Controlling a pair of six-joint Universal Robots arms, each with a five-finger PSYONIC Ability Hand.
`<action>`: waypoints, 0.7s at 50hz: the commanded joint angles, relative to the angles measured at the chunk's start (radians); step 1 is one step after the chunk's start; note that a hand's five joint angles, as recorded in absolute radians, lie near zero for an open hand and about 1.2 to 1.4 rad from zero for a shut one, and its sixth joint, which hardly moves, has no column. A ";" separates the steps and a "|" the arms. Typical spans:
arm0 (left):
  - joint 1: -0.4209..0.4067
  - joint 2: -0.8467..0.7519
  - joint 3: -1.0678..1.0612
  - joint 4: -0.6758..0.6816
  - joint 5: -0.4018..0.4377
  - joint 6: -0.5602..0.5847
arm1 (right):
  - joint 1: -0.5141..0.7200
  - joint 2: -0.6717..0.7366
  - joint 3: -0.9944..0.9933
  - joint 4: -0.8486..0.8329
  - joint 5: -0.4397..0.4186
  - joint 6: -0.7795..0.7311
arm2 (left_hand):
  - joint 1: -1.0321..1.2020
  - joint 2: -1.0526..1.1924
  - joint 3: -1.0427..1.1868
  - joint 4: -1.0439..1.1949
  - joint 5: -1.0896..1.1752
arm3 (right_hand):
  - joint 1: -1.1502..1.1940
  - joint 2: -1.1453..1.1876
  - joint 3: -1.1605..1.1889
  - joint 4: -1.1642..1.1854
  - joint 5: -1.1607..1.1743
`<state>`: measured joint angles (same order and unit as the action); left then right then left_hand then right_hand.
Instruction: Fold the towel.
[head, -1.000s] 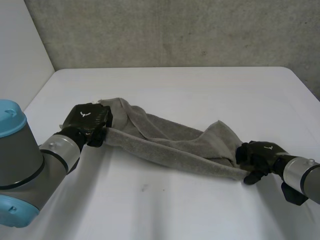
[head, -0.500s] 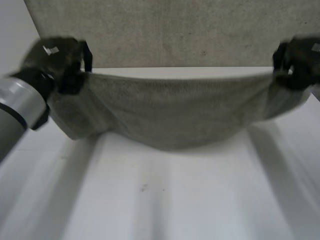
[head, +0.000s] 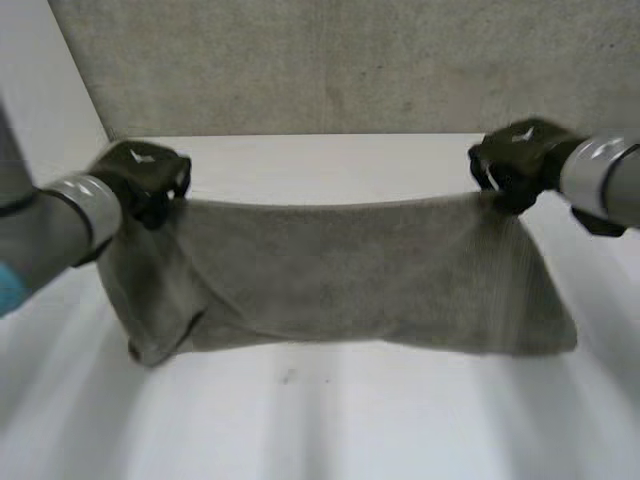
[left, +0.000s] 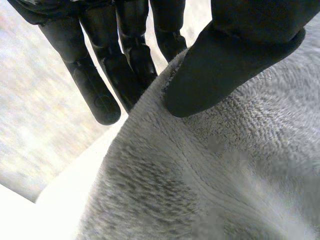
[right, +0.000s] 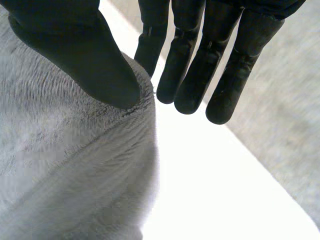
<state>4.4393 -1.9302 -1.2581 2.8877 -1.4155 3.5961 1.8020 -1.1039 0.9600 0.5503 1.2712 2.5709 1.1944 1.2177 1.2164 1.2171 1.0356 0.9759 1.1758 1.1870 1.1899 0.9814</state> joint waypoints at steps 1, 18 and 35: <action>0.002 -0.217 0.197 0.076 -0.005 0.056 | 0.046 0.222 -0.266 -0.137 0.145 -0.063 | 0.202 0.179 0.180 0.179 0.186 | 0.420 0.220 0.209 0.206 0.240; 0.009 -0.026 0.235 0.926 -0.008 -0.229 | 0.079 -0.088 -0.073 -1.056 0.281 0.026 | 0.202 0.179 0.180 0.179 0.186 | 0.420 0.220 0.209 0.206 0.240; 0.017 -0.116 -0.246 0.768 0.001 -0.235 | 0.074 0.064 0.351 -0.672 0.174 0.026 | 0.202 0.179 0.180 0.179 0.186 | 0.420 0.220 0.209 0.206 0.240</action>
<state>4.4600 -1.9517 -1.3610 3.7089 -1.4149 3.3355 1.8770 -1.1765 1.2028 -0.2589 1.4951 2.5955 1.2013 1.2183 1.2170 1.2172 1.0414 0.9759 1.1810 1.1898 1.1900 0.9888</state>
